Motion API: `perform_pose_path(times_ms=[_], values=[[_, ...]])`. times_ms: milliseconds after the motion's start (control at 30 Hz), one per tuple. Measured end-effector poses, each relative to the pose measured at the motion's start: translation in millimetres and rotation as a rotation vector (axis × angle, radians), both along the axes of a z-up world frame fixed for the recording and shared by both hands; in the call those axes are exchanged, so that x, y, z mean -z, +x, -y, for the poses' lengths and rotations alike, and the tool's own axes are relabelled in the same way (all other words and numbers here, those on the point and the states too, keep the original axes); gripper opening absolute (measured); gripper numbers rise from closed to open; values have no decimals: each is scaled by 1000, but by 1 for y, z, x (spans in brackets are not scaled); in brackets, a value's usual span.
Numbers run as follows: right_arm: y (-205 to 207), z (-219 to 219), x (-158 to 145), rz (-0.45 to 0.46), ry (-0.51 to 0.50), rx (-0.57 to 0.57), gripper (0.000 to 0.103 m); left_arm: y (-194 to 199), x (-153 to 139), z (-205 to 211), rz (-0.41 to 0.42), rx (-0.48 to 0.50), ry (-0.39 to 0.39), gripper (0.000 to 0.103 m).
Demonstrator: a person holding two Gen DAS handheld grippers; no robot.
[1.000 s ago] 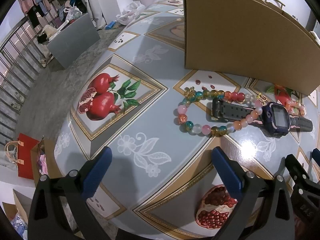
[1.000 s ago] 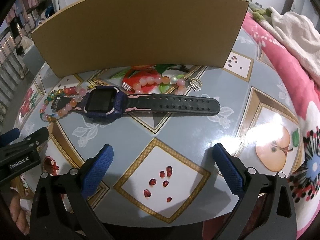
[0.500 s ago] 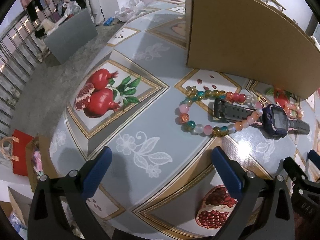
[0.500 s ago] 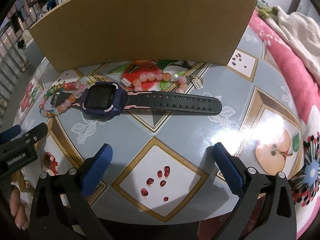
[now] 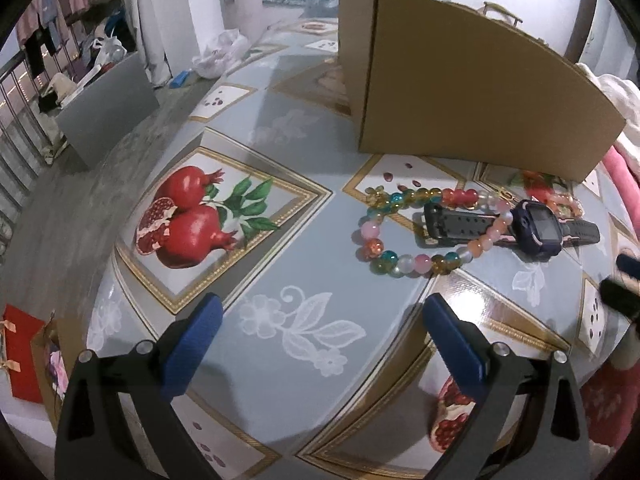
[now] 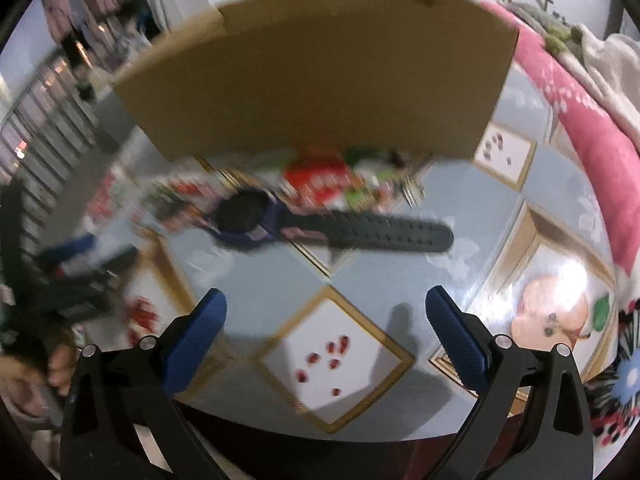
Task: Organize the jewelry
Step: 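Move both grippers toward the bracelet and smartwatch beside the box, then close the left gripper on the multicolored bead bracelet and lift it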
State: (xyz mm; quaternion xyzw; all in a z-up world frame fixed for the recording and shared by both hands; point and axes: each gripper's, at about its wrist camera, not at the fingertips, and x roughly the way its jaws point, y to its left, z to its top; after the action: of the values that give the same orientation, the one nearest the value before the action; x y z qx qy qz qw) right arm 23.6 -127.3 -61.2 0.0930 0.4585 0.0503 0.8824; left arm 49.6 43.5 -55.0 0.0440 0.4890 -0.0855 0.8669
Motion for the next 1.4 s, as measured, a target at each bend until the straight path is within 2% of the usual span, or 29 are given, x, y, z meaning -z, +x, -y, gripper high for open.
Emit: perform_pose_path(times_ms=[67, 100, 200, 267, 367, 467, 667, 767, 1033, 1133, 1200, 1267, 1400], values=[[3, 0, -12, 37, 69, -31, 94, -2, -1, -7, 6, -4, -27, 98], [5, 0, -17, 48, 92, -43, 89, -1, -2, -11, 7, -8, -44, 98], [17, -8, -31, 81, 188, -124, 84, 2, -15, -23, 59, -24, -105, 96], [28, -16, -35, 74, 213, -165, 80, 2, -24, -26, 91, -4, -154, 92], [33, -25, -35, 46, 212, -203, 68, 8, -32, -22, 102, 43, -193, 79], [48, -37, -31, 2, 200, -232, 57, 19, -29, -14, 61, 80, -214, 56], [71, -42, -16, -111, 166, -240, 32, 34, -18, 0, -7, 135, -207, 30], [74, -42, -12, -142, 140, -244, 28, 37, -12, 4, -43, 157, -193, 21], [84, -47, -5, -207, 80, -257, 20, 40, -11, 15, -59, 205, -123, 16], [88, -49, -3, -220, 61, -268, 19, 38, -11, 16, -71, 223, -123, 16], [89, -48, 0, -231, 49, -266, 11, 36, -11, 18, -68, 228, -111, 15], [90, -48, 2, -229, 54, -267, 8, 36, -11, 19, -59, 225, -93, 10], [84, -47, -2, -193, 44, -270, 8, 34, -11, 18, -39, 219, -91, 9]])
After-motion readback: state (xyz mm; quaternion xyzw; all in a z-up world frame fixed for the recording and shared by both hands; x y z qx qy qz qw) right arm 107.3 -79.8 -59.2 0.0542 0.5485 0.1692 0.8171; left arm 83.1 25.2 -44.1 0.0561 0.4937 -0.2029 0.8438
